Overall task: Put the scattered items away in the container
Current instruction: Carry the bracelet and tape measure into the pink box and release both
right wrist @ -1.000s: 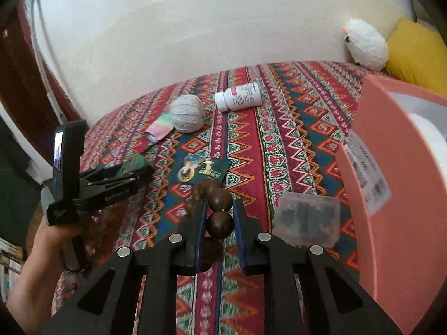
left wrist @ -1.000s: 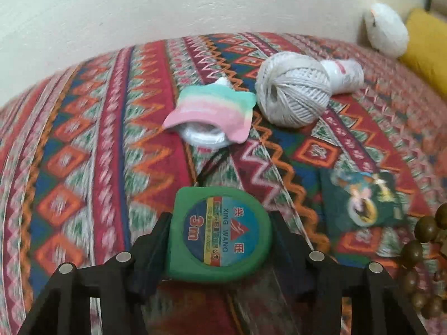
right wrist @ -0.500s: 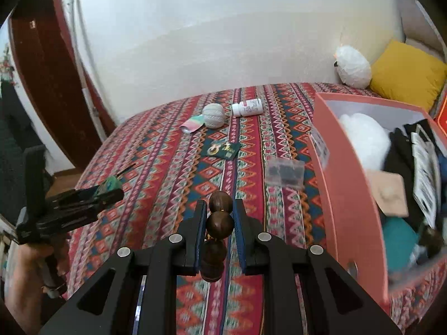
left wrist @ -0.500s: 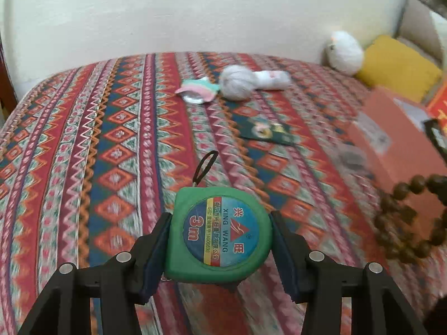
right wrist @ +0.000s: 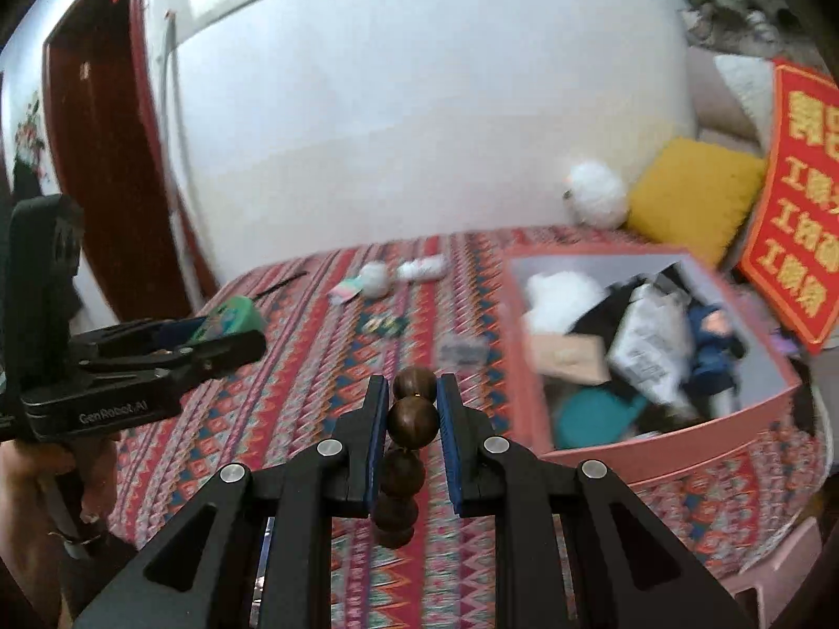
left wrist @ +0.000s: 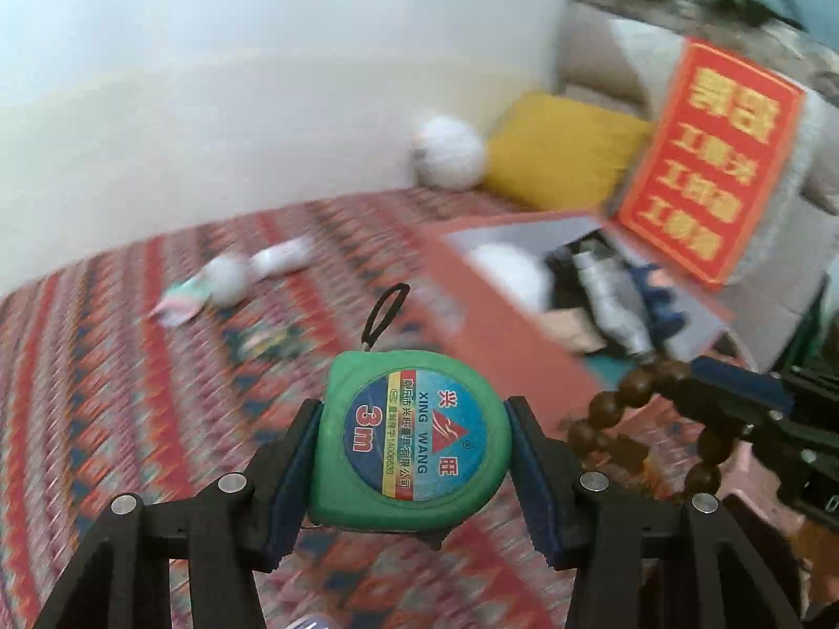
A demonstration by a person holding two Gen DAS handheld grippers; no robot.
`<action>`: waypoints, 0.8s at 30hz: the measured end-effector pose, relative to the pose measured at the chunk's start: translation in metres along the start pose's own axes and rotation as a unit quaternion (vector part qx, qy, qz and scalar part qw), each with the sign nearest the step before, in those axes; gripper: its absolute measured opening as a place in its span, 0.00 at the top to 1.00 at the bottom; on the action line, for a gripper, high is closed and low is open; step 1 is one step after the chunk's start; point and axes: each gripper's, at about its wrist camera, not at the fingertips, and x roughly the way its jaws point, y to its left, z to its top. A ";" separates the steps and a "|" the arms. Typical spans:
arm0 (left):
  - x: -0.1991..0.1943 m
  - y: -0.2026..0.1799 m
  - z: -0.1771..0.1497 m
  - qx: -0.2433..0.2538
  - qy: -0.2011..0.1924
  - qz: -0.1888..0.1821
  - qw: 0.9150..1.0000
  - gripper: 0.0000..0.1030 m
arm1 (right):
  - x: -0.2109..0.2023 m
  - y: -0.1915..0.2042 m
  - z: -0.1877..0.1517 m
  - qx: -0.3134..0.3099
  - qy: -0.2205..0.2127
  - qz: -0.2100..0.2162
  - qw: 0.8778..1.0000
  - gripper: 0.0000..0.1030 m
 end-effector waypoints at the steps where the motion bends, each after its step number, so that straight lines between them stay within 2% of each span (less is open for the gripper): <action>1: 0.005 -0.014 0.010 0.009 -0.001 -0.011 1.000 0.45 | -0.006 -0.010 0.006 0.001 -0.008 -0.012 1.000 0.81; 6: 0.049 -0.081 0.064 0.053 0.005 -0.051 0.997 0.45 | -0.030 -0.068 0.039 0.007 -0.043 -0.074 0.996 0.81; 12: 0.123 -0.145 0.106 0.091 0.026 -0.080 0.992 0.45 | -0.014 -0.139 0.067 0.024 -0.041 -0.116 0.992 0.81; 17: 0.170 -0.167 0.121 0.111 0.045 -0.080 0.990 0.45 | 0.027 -0.179 0.076 0.036 -0.033 -0.113 0.992 0.81; 21: 0.192 -0.167 0.128 0.105 0.050 -0.077 0.990 0.45 | 0.051 -0.197 0.078 0.042 -0.028 -0.109 0.993 0.81; 24: 0.201 -0.168 0.129 0.105 0.049 -0.059 0.991 0.44 | 0.063 -0.200 0.075 0.036 -0.020 -0.120 0.992 0.80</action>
